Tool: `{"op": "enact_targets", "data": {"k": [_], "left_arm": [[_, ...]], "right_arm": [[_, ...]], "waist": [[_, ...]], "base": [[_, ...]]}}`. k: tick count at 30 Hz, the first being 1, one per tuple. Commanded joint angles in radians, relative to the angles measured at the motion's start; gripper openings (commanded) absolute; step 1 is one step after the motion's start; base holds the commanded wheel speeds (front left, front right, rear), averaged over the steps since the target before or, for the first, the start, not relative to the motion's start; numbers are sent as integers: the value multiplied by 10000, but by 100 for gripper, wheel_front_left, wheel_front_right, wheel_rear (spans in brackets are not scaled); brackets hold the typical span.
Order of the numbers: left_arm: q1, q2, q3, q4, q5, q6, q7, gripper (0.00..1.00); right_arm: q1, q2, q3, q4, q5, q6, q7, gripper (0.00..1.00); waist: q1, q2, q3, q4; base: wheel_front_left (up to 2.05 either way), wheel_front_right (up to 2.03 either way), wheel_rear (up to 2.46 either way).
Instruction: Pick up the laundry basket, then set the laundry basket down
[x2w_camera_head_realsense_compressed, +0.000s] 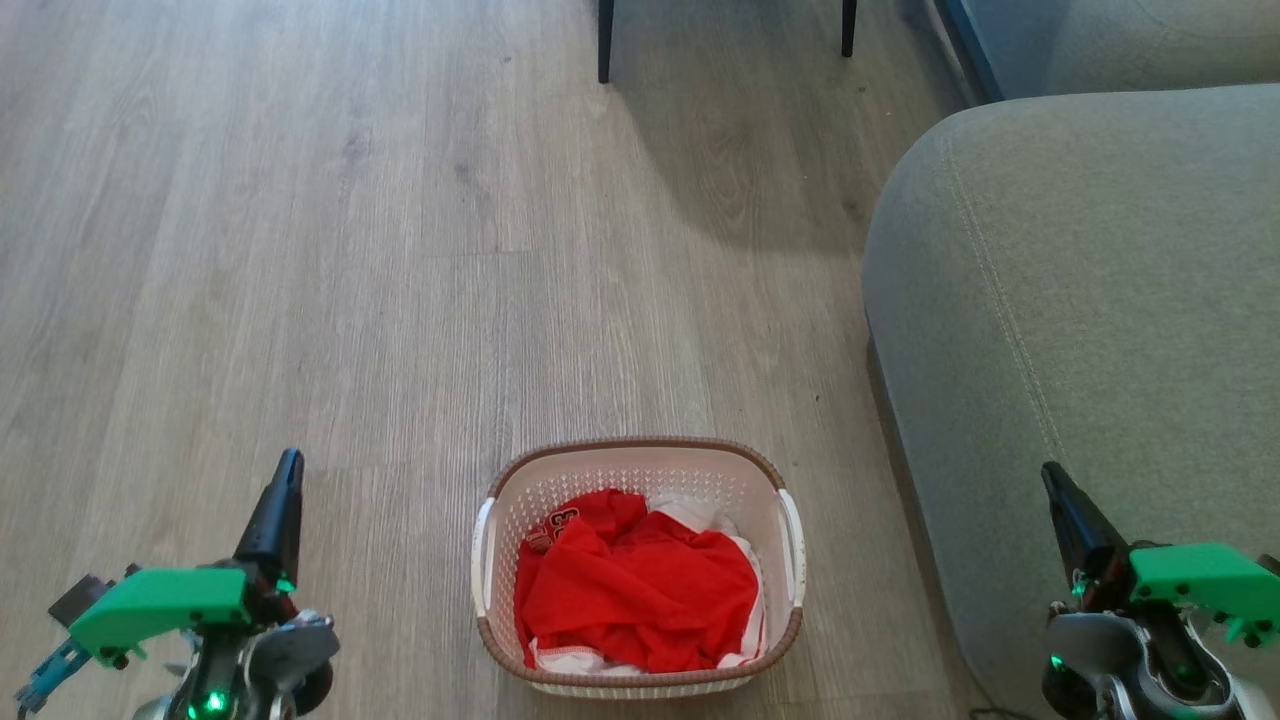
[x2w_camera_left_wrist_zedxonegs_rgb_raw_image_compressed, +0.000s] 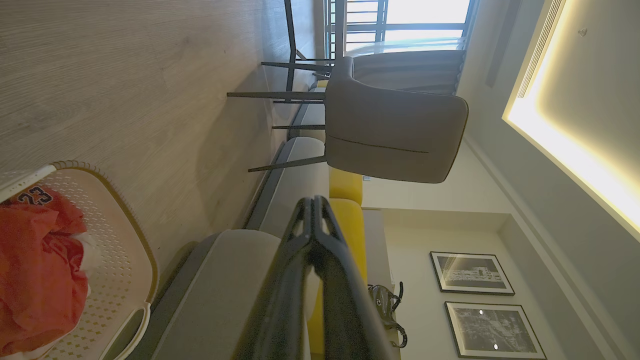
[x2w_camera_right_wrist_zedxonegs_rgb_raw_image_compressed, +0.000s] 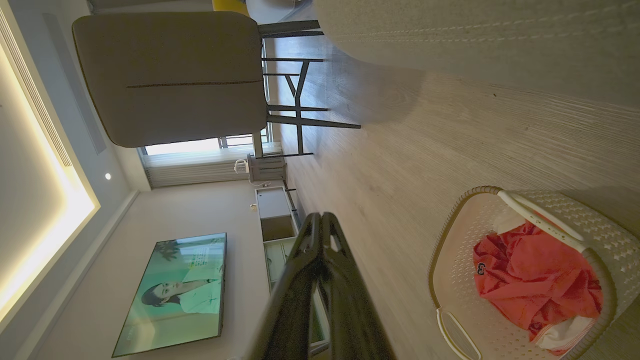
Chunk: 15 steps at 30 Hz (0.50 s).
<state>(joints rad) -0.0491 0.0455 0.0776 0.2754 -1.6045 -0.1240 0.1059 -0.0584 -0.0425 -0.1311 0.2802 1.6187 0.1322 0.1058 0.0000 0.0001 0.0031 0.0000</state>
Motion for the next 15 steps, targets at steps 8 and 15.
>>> {"op": "enact_targets", "data": {"k": [8, 15], "left_arm": [[-588, 47, 358, -306, -45, -67, 69, 0], [-588, 47, 358, -306, -45, -67, 69, 0]], "right_arm": [[-495, -77, 177, -355, -97, -15, 71, 0], [-495, -77, 177, -355, -97, -15, 71, 0]], "waist": [[0, -1, 0, 0], [0, -1, 0, 0]], "base": [[0, 0, 0], [0, 0, 0]]}}
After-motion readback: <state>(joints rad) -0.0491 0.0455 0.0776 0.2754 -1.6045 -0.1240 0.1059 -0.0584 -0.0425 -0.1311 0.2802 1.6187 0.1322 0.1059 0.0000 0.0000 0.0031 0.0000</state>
